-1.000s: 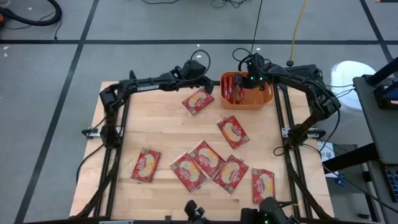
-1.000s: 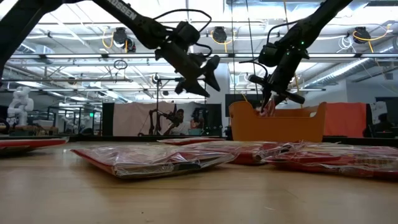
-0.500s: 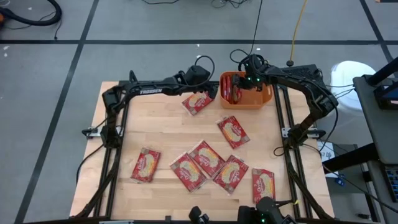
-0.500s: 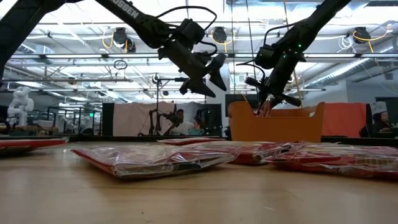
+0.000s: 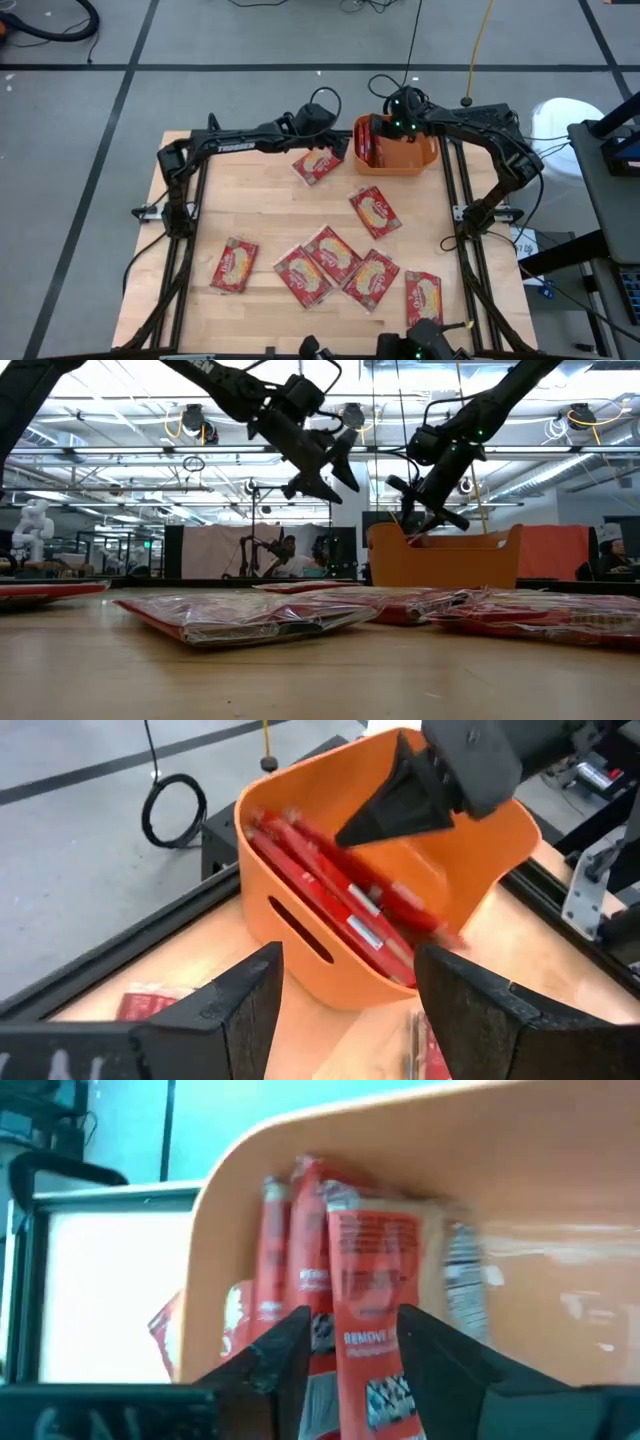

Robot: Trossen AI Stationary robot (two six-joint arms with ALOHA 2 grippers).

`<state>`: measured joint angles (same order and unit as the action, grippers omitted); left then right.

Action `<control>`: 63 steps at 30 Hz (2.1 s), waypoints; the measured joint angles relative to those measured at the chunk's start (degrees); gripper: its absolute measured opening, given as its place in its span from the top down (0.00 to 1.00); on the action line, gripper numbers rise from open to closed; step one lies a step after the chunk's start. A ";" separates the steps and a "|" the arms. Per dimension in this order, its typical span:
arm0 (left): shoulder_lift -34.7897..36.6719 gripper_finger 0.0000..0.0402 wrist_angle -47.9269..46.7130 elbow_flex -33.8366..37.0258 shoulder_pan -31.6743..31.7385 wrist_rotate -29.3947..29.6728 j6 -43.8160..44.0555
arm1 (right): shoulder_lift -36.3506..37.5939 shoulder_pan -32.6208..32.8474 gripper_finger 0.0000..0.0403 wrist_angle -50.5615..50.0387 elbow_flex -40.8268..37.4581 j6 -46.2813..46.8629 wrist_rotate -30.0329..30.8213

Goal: Sort popcorn bags into baskets
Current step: Put the red popcorn bag into the orange bin

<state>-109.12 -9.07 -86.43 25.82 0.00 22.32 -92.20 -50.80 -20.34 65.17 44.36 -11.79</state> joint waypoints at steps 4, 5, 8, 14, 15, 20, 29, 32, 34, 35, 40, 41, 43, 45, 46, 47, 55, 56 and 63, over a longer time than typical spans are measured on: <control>2.25 0.43 -4.07 -0.02 0.13 0.52 -1.82 | 0.00 0.01 0.62 0.18 0.00 -0.22 0.25; 2.52 0.43 -5.22 -0.02 0.13 0.55 -2.14 | 0.00 -0.24 0.62 0.14 0.00 -0.46 0.79; 3.01 0.43 -9.88 -0.02 0.13 0.60 -2.52 | 0.90 -1.46 0.62 -0.02 -0.04 -0.44 0.94; 3.11 0.43 -16.94 -0.02 -0.80 0.57 -1.88 | 4.74 -3.87 0.62 -2.12 0.02 -3.53 -1.86; 3.11 0.43 -17.62 -0.02 -1.07 0.55 -1.56 | 5.51 -4.00 0.62 -4.14 0.02 -4.77 -1.76; 3.12 0.43 -19.79 -0.02 -2.60 0.49 0.58 | 7.21 -4.37 0.62 -17.34 0.02 -12.66 4.88; 3.89 0.43 -28.16 0.00 -4.45 -3.07 8.86 | 9.74 -4.22 0.62 -18.86 -0.04 -17.59 0.16; 5.27 0.43 -33.35 -0.04 -5.17 -3.20 11.57 | 12.97 -4.20 0.62 -16.38 -0.04 -17.44 -2.14; 6.30 0.43 -38.93 0.00 -5.64 -3.02 12.15 | 15.36 -3.87 0.62 -16.27 -0.04 -17.50 -2.91; 6.61 0.43 -40.15 -0.02 -5.92 -2.98 12.77 | 16.58 -3.57 0.62 -16.18 -0.04 -17.92 -3.05; 8.30 0.43 -48.37 -0.09 -6.49 -2.95 15.46 | 22.35 -0.46 0.62 -16.65 -0.04 -21.99 -3.51; 8.55 0.43 -49.71 -0.07 -6.53 -2.92 15.66 | 23.39 0.50 0.62 -16.76 -0.04 -22.77 -3.56; 8.69 0.43 -52.02 0.08 -6.83 -2.99 15.77 | 25.44 2.87 0.62 -16.74 -0.04 -24.78 -4.51; 8.76 0.43 -50.65 -0.01 -7.25 -2.99 15.76 | 27.33 5.47 0.62 -16.94 -0.04 -26.81 -5.53; 8.71 0.43 -50.75 -0.02 -7.43 -2.99 15.75 | 28.21 6.89 0.62 -17.38 -0.04 -27.78 -6.28; 8.70 0.43 -51.21 0.00 -7.64 -3.03 15.77 | 29.02 8.49 0.62 -17.94 -0.04 -28.48 -6.51; 8.70 0.43 -50.89 0.00 -9.71 -3.05 15.73 | 33.34 20.44 0.62 -21.70 -1.73 -28.19 -4.41; 8.70 0.43 -50.89 0.00 -10.01 -3.05 15.41 | 33.58 21.83 0.62 -21.70 -2.51 -25.81 -3.21; 8.74 0.43 -53.12 0.00 -12.04 -3.14 13.37 | 34.25 29.92 0.62 -22.45 -10.54 -2.18 3.27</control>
<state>-100.38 -62.20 -86.43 13.78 -3.14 35.69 -57.95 -20.89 -42.79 54.63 42.18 -8.52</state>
